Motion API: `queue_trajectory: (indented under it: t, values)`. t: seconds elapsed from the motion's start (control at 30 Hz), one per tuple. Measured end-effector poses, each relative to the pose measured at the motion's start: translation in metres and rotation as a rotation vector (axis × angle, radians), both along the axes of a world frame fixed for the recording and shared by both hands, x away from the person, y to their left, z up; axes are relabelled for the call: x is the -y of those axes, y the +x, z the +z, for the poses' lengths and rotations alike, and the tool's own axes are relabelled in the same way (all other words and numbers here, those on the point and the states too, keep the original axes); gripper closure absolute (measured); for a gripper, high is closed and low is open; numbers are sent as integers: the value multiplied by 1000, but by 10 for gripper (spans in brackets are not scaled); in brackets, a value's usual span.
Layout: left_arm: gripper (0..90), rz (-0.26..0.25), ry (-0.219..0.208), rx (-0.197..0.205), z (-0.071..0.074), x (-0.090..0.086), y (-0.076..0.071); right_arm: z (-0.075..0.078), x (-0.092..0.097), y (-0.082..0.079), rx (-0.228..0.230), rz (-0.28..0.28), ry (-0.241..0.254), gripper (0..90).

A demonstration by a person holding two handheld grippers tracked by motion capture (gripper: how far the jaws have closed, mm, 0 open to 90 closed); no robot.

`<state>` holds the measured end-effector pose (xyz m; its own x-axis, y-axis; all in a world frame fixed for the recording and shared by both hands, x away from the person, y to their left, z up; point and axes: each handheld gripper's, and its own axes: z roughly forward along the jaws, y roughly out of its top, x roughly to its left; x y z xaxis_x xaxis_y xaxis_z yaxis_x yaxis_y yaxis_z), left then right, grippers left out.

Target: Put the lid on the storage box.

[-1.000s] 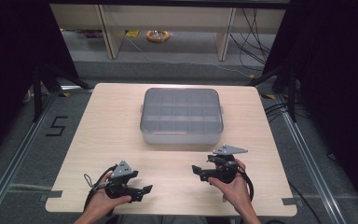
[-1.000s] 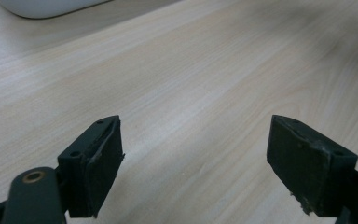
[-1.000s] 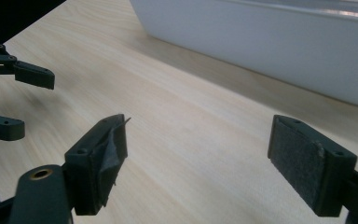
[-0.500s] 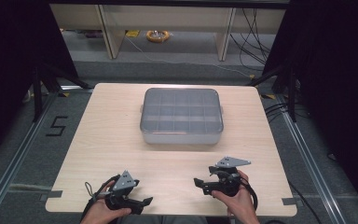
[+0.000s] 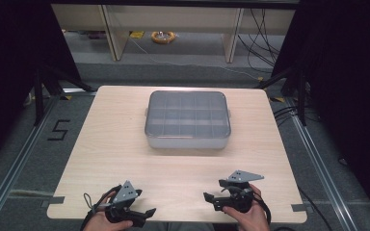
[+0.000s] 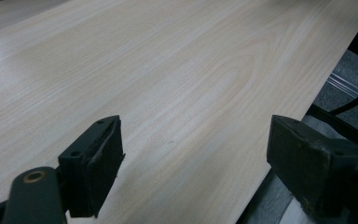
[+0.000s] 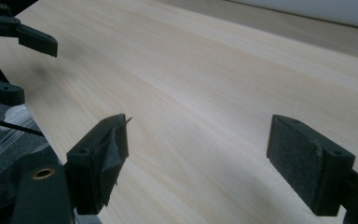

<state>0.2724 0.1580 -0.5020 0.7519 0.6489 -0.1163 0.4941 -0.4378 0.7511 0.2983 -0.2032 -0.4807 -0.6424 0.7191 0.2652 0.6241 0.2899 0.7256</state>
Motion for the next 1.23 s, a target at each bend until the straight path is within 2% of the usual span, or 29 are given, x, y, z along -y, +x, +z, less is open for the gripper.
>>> queue_trajectory:
  t: [0.07,0.1,0.13,0.17,0.2,0.23,0.27,0.3,0.33,0.37,0.4,0.43,0.47,0.53,0.57,0.6,0.63,0.7,0.73,0.77,0.83,0.87,0.9,1.0,1.03,1.07,1.1,1.13,1.23]
  values:
    - [180,1,-3,-11,0,0,-3,-1,1,-3,-5,-2,1,212]
    - [180,-2,16,3,1,-1,-3,-1,0,-6,-23,-6,23,209]
    - [180,1,7,2,1,-1,-5,-3,2,-6,-3,20,12,202]
    - [180,-8,9,5,1,-1,-5,-3,1,-10,-31,3,27,194]
    - [180,4,13,-5,1,-1,-7,-4,2,-11,-17,18,20,179]
    - [180,-11,7,5,1,-2,-7,-4,2,-14,-32,13,30,163]
    - [180,-10,3,4,1,-2,-8,-5,4,-14,-4,36,26,163]
    - [180,-11,3,3,1,-2,-9,-5,3,-16,-13,25,34,164]
    - [180,-7,21,7,1,-3,-9,-5,4,-18,-19,16,29,164]
    - [180,-2,3,-3,1,-2,-11,-5,3,-22,-32,2,28,164]
    - [180,-5,26,4,1,-4,-11,-6,6,-22,-7,17,-7,164]
    - [180,-6,21,4,2,-4,-11,-7,7,-22,9,20,-18,164]
    - [181,6,5,-9,2,-3,-14,-7,7,-24,11,21,-21,164]
    - [181,11,-5,-5,1,-3,-15,-8,8,-27,-9,18,-22,164]
    - [181,-7,24,12,3,-6,-14,-9,9,-28,2,22,-23,164]
    - [181,-9,19,11,2,-5,-15,-8,10,-30,-11,19,-32,164]
    - [182,0,32,15,3,-6,-15,-10,10,-30,-4,33,-27,164]
    - [184,-6,32,12,2,-6,-16,-10,10,-34,-17,9,-20,164]
    - [184,-3,37,13,2,-6,-16,-10,12,-34,-3,17,-33,165]
    - [184,-14,34,9,2,-6,-16,-10,14,-34,-23,25,-32,165]
    - [185,-20,53,19,2,-7,-14,-10,16,-34,-13,15,-35,165]
    - [184,-15,47,16,1,-6,-15,-10,15,-37,-26,-12,-20,165]
    - [185,-17,53,16,2,-7,-15,-11,17,-36,-15,4,-32,165]
    - [185,-22,55,23,2,-7,-14,-11,18,-35,-5,-2,-38,165]
    - [185,-24,54,20,2,-7,-14,-10,17,-37,-21,-19,-31,165]
    - [185,-17,48,14,2,-7,-14,-11,19,-35,3,-2,-40,165]
    - [185,-15,31,11,1,-6,-14,-11,19,-35,-1,0,-35,165]
    - [185,-5,34,3,1,-6,-14,-12,19,-35,-6,-5,-25,164]
    - [185,-16,48,16,1,-8,-12,-12,19,-35,-12,-17,-29,165]
